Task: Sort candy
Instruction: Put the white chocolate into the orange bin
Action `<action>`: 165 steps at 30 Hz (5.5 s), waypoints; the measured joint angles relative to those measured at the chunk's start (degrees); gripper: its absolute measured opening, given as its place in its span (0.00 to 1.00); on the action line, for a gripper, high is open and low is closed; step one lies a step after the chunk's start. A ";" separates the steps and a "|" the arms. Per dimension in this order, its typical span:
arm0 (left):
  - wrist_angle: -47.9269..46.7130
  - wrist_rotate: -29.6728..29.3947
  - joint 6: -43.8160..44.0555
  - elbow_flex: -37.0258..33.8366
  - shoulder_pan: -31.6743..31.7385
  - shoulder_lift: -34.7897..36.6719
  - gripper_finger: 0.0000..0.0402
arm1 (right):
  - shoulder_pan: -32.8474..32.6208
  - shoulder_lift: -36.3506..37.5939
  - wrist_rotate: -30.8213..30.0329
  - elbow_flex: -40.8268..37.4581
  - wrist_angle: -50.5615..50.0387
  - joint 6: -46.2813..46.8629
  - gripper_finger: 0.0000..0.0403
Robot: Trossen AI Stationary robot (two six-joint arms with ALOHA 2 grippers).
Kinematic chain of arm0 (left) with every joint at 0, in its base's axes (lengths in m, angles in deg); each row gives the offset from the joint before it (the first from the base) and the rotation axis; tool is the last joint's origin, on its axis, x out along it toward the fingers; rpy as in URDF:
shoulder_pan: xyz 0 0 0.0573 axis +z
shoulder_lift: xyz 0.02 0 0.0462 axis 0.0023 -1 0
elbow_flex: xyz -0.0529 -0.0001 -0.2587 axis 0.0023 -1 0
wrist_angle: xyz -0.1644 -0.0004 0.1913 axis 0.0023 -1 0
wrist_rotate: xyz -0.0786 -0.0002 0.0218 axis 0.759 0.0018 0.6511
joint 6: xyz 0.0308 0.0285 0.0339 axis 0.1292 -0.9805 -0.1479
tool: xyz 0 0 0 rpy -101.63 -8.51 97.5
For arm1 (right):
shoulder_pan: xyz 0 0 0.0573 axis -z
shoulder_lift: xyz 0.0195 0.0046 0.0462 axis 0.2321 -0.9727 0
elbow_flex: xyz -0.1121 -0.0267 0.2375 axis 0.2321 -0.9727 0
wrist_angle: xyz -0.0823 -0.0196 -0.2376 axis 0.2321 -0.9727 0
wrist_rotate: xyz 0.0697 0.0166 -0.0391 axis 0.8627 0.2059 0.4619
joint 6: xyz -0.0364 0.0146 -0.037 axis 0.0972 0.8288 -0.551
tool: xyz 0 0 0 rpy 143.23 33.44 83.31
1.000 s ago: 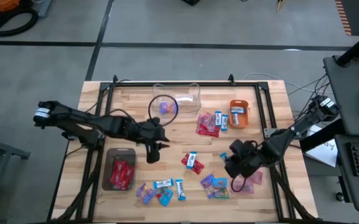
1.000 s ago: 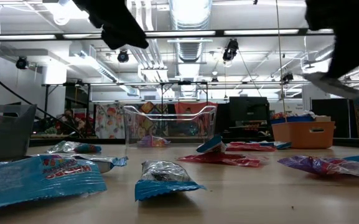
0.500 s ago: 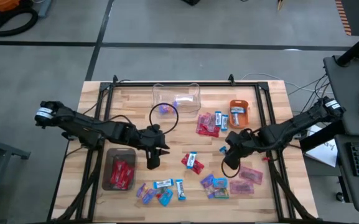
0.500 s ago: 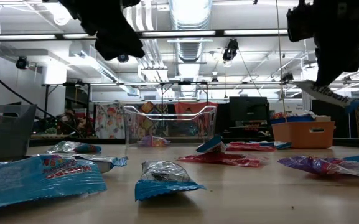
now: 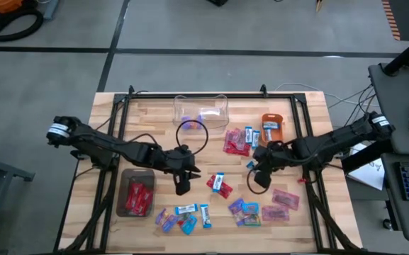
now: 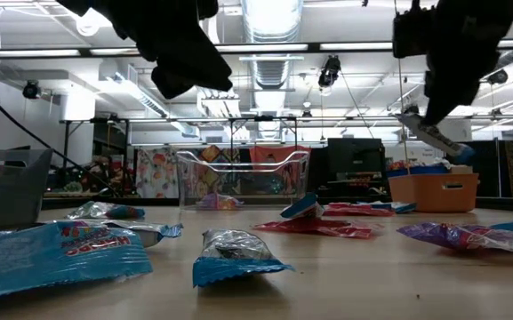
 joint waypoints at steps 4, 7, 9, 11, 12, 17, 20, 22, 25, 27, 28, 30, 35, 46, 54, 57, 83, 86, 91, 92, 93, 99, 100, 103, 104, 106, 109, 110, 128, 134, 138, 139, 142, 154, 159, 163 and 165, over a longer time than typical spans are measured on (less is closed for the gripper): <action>-0.11 0.04 0.95 0.00 -1.28 -0.43 0.20 | 2.07 0.59 -0.04 0.00 -0.22 -2.32 0.02; -0.81 0.13 0.95 0.00 -1.82 -0.18 0.20 | 3.05 2.09 0.00 0.00 -2.39 -2.75 0.02; -2.29 0.13 0.96 0.20 -1.80 0.24 0.20 | 3.34 3.49 0.06 0.00 -4.38 -1.82 0.02; -4.08 0.11 0.95 0.76 -1.80 0.66 0.20 | 3.60 5.33 -0.23 0.00 -6.67 -0.26 0.02; -5.45 0.13 0.87 1.27 -1.80 0.91 0.20 | 3.89 6.42 -0.84 0.00 -7.65 0.17 0.02; -12.44 0.02 -3.22 4.57 -1.80 1.94 0.20 | 8.00 10.87 -12.30 0.00 -8.09 2.06 0.02; -16.26 -1.90 -5.57 7.08 -1.80 2.45 0.20 | 12.98 11.43 -19.44 0.02 -9.62 1.71 0.02; -19.27 -3.60 -6.55 8.74 -1.78 2.66 0.20 | 17.15 10.90 -20.67 0.02 -10.33 0.42 0.02; -23.84 -5.00 -6.75 11.29 -1.77 2.72 0.20 | 23.18 8.80 -21.09 0.02 -11.78 -1.63 0.02; -26.71 -5.07 -6.74 12.64 -1.77 2.79 0.20 | 27.22 7.03 -21.07 0.02 -13.90 -2.09 0.02; -27.36 -5.07 -6.74 13.10 -1.78 2.79 0.20 | 29.11 6.17 -21.09 0.02 -15.15 -2.05 0.02; -28.14 -5.07 -6.74 13.55 -1.78 2.79 0.20 | 32.26 4.44 -21.13 -0.04 -15.84 -2.23 0.02; -28.20 -5.07 -6.54 13.25 -1.78 2.78 0.20 | 35.37 1.74 -21.05 -0.08 -14.43 -4.82 0.04; -23.82 -5.07 -5.64 13.07 -1.78 0.70 0.20 | 35.71 1.67 -18.91 -0.07 -14.72 -5.13 0.24; -18.64 -4.98 -0.92 13.22 -1.87 -3.66 0.20 | 32.49 7.11 -5.06 4.81 -14.72 -6.27 0.30; -18.80 -4.79 1.18 13.22 -2.08 -5.10 0.20 | 29.34 8.90 1.38 6.73 -14.67 -6.29 0.30; -22.29 8.36 11.43 13.14 -14.53 -15.59 0.54 | 8.69 5.95 7.56 8.68 -13.41 0.16 0.31; -22.39 5.12 11.96 13.14 -15.68 -16.53 0.54 | 8.67 5.92 7.43 8.64 -13.51 0.20 0.31; -22.50 2.52 12.26 13.14 -16.18 -18.64 0.54 | 8.69 5.92 4.19 8.52 -13.40 -0.63 0.31; -22.52 2.54 12.39 13.14 -16.21 -19.09 0.55 | 8.68 5.92 3.35 8.42 -13.39 -0.65 0.31; -22.60 2.55 12.53 13.14 -16.34 -19.51 0.55 | 8.69 5.92 2.71 8.29 -13.38 -0.65 0.31; -22.69 2.54 12.97 13.14 -16.91 -20.79 0.55 | 8.69 5.92 2.28 6.53 -13.38 -0.67 0.31; -22.67 2.45 12.97 13.14 -16.91 -20.86 0.55 | 8.69 5.92 2.27 6.21 -13.39 -0.65 0.31; -22.71 1.30 12.97 13.14 -16.88 -21.41 0.55 | 8.69 5.92 1.86 5.45 -13.39 -0.64 0.31; -22.73 1.25 12.97 13.14 -16.88 -21.57 0.55 | 8.69 5.92 1.70 5.31 -13.37 -0.61 0.31; -22.68 1.16 12.96 13.14 -16.84 -22.05 0.55 | 8.69 5.92 1.30 5.10 -13.38 -0.43 0.31; -22.67 1.07 12.93 13.14 -16.84 -23.24 0.55 | 8.69 5.92 1.01 5.05 -13.32 -0.43 0.31; -22.67 1.05 12.93 13.11 -16.84 -23.57 0.55 | 8.69 5.92 0.81 5.05 -13.23 -0.41 0.31; -24.33 -0.48 9.18 13.07 -14.89 -24.43 0.36 | 8.69 5.92 -3.30 5.03 -12.00 -0.57 0.31; -25.34 -0.52 7.57 13.07 -14.30 -24.36 0.20 | 8.69 5.92 -3.30 5.03 -11.83 -0.58 0.31; -25.43 -0.54 6.18 13.05 -13.95 -23.65 0.10 | 8.69 5.92 -3.63 5.03 -11.62 -0.69 0.31; -25.68 -0.55 6.00 13.06 -13.87 -23.30 0.08 | 8.69 5.92 -4.25 5.03 -11.61 -0.86 0.31; -26.58 -1.62 5.56 13.03 -13.82 -21.73 0.03 | 8.69 5.92 -6.94 5.03 -11.38 -2.39 0.31; -24.18 -23.25 -4.43 13.03 -13.39 -14.18 0.04 | 5.66 3.56 -1.75 -7.56 35.03 -31.28 0.31; -22.85 -45.10 -5.24 13.03 -11.63 -13.51 0.04 | 4.90 -4.47 -3.05 -15.85 75.15 -38.14 0.31; -21.95 -56.10 -2.63 13.25 -9.70 -14.13 0.04 | 5.12 -12.59 -7.17 -17.64 96.61 -37.79 0.31; -20.05 -57.14 -2.59 13.25 -9.03 -14.24 0.04 | 5.37 -16.00 -7.46 -16.54 100.30 -37.36 0.31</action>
